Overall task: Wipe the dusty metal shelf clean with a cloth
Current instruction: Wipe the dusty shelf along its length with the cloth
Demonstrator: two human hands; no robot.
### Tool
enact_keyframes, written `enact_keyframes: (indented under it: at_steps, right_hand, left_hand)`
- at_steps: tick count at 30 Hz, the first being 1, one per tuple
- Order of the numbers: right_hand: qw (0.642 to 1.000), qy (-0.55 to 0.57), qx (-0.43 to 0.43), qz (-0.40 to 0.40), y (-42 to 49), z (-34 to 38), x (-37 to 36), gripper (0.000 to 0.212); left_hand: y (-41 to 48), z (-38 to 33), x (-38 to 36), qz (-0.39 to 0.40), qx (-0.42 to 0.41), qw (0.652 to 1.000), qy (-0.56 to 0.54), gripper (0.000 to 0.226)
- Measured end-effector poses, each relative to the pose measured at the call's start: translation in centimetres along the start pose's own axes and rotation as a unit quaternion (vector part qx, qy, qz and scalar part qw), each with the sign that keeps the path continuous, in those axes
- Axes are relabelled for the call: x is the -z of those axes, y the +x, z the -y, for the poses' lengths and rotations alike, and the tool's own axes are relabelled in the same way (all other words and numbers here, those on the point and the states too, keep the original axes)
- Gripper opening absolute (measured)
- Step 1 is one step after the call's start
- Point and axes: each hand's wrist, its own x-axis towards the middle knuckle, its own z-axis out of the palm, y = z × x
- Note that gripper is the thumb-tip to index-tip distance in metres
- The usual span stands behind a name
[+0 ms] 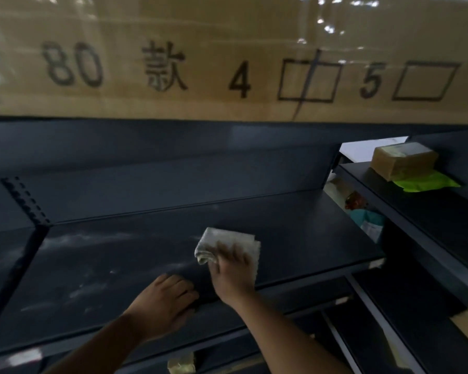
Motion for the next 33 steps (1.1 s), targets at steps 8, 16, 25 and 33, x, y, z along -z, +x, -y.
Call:
enact_keyframes:
  at_steps: [8,16,25,33]
  right_hand:
    - [0.784,0.531,-0.247,-0.204,1.1,-7.4,12.3,0.032]
    - [0.952,0.121,-0.165,-0.229,2.8,-15.4,14.9,0.054]
    - [0.984,-0.018,-0.179,-0.002,10.8,-6.2,4.3,0.055]
    - [0.983,0.071,-0.144,0.092,15.7,4.9,-0.1,0.051]
  left_hand:
    - [-0.8,0.0,-0.4,0.036,-0.027,0.998,0.038,0.033]
    - [-0.5,-0.2,0.3,0.058,0.000,0.996,0.063,0.042]
    - [-0.3,-0.2,1.3,0.105,0.010,0.994,0.039,0.041]
    - [-0.2,0.9,0.1,0.148,-0.005,0.987,0.056,0.033]
